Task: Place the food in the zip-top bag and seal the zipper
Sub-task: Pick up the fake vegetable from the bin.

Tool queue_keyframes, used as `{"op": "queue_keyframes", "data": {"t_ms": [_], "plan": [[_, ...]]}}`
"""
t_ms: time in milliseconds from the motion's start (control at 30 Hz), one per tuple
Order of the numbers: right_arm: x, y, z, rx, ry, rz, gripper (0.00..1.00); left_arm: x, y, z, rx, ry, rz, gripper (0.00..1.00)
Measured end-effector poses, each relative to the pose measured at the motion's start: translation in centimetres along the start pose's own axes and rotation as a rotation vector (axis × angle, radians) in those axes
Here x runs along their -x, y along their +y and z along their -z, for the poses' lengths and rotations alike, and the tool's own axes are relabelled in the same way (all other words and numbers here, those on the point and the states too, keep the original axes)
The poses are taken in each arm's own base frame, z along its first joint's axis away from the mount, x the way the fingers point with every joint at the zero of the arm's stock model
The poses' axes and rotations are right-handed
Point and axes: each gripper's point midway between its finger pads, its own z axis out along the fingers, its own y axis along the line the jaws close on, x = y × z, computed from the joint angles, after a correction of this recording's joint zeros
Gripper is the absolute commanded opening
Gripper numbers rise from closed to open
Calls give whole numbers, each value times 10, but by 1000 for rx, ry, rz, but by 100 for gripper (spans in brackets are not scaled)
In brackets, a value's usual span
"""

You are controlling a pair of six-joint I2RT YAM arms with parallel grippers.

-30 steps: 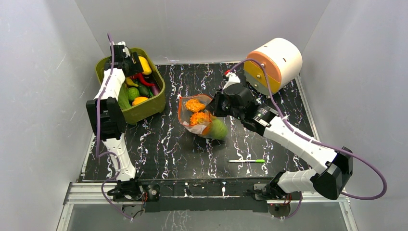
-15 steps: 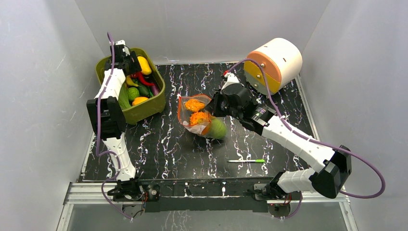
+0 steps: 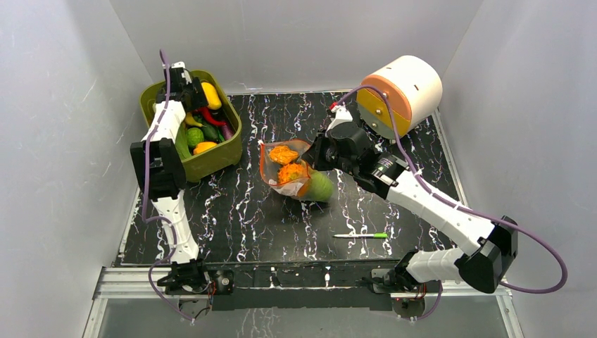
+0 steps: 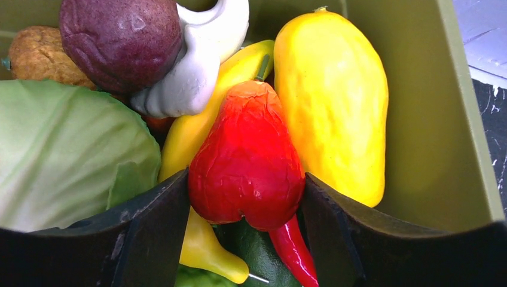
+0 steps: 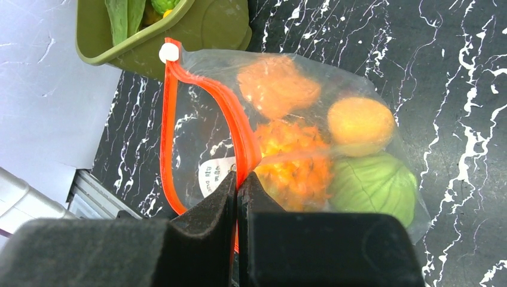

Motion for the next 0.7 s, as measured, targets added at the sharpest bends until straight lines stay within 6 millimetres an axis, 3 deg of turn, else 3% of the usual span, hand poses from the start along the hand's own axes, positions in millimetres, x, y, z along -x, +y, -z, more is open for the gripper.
{"op": "queue_keyframes", "data": {"t_ms": [100, 267, 433, 567, 700], "plan": [[2, 1, 2, 1, -3, 3, 0, -1, 1, -2, 2, 6, 7, 53], [5, 1, 6, -1, -16, 2, 0, 5, -1, 2, 2, -1, 28, 49], [10, 2, 11, 0, -34, -2, 0, -2, -2, 14, 0, 26, 70, 45], [9, 1, 12, -5, -30, -14, 0, -8, -13, 51, -44, 49, 117, 45], [6, -1, 12, -13, -20, -15, 0, 12, -32, 109, -130, -3, 158, 44]]}}
